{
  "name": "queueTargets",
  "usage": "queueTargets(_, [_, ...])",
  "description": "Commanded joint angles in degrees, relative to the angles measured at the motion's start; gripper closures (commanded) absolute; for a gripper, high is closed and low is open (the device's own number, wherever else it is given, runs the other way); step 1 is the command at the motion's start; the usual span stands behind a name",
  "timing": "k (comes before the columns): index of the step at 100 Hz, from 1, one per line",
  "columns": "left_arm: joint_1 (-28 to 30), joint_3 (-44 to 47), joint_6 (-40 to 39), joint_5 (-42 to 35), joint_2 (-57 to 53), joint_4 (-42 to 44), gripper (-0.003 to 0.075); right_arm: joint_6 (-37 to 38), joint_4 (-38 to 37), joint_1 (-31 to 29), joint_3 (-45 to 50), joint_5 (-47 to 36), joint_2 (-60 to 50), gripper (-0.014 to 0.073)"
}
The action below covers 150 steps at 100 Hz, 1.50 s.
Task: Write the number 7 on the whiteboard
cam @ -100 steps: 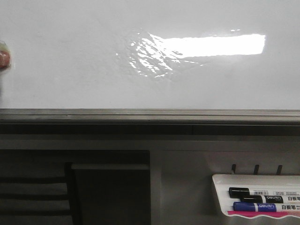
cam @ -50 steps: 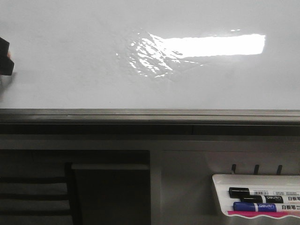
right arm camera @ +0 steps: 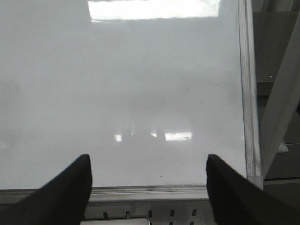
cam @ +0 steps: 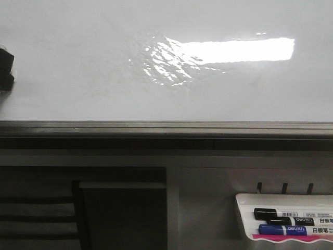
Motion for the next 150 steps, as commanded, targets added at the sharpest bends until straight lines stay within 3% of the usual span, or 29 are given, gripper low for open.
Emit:
queueTargets(1, [-0.3, -1.8, -0.1, -3.0, -1.1, -0.1, 0.0582, -0.6, -0.5, -0.3, -2.0, -4.5, 1.0, 0.0134])
queueTargets(17, [-0.3, -1.8, -0.1, -2.4, -1.1, -0.1, 0.0678, -0.6, -0.5, -0.3, -2.0, -4.5, 1.0, 0.0134])
queueTargets(37, [-0.3, -2.3, -0.1, 0.0, -1.6, 0.1, 0.0741, -0.6, 1.5, -0.3, -2.0, -4.6, 1.0, 0.0134])
queueTargets(54, [-0.3, -9.4, 0.7, 17.9, -3.0, 2.5, 0.0741, -0.6, 5.0, -0.3, -3.5, -1.0, 2.6, 0.0134])
queueTargets(73, [-3.9, -20.5, 11.3, 41.4, -3.0, 2.3, 0.0741, -1.3, 7.0, -0.2, -9.4, 11.3, 10.3, 0.0136])
queueTargets(91, [-11.8, -26.9, 20.0, 53.9, -3.0, 1.8, 0.0741, -17.8, 20.6, -0.2, -16.9, 23.1, 21.1, 0.0136])
queueTargets(112, [-22.9, -28.8, 25.3, 54.1, -3.0, 1.8, 0.0741, -42.2, 43.4, 1.8, -23.2, 31.8, 31.1, 0.0136])
queueTargets(129, [-30.8, -28.8, 26.7, 53.1, -2.6, 1.9, 0.0741, -50.2, 45.0, 10.3, -28.4, 33.7, 36.8, 0.0136])
queueTargets(150, [-35.7, -28.9, 26.9, 52.1, -2.4, 2.9, 0.0741, -58.6, 44.9, 23.4, -31.9, 29.4, 41.6, 0.0136])
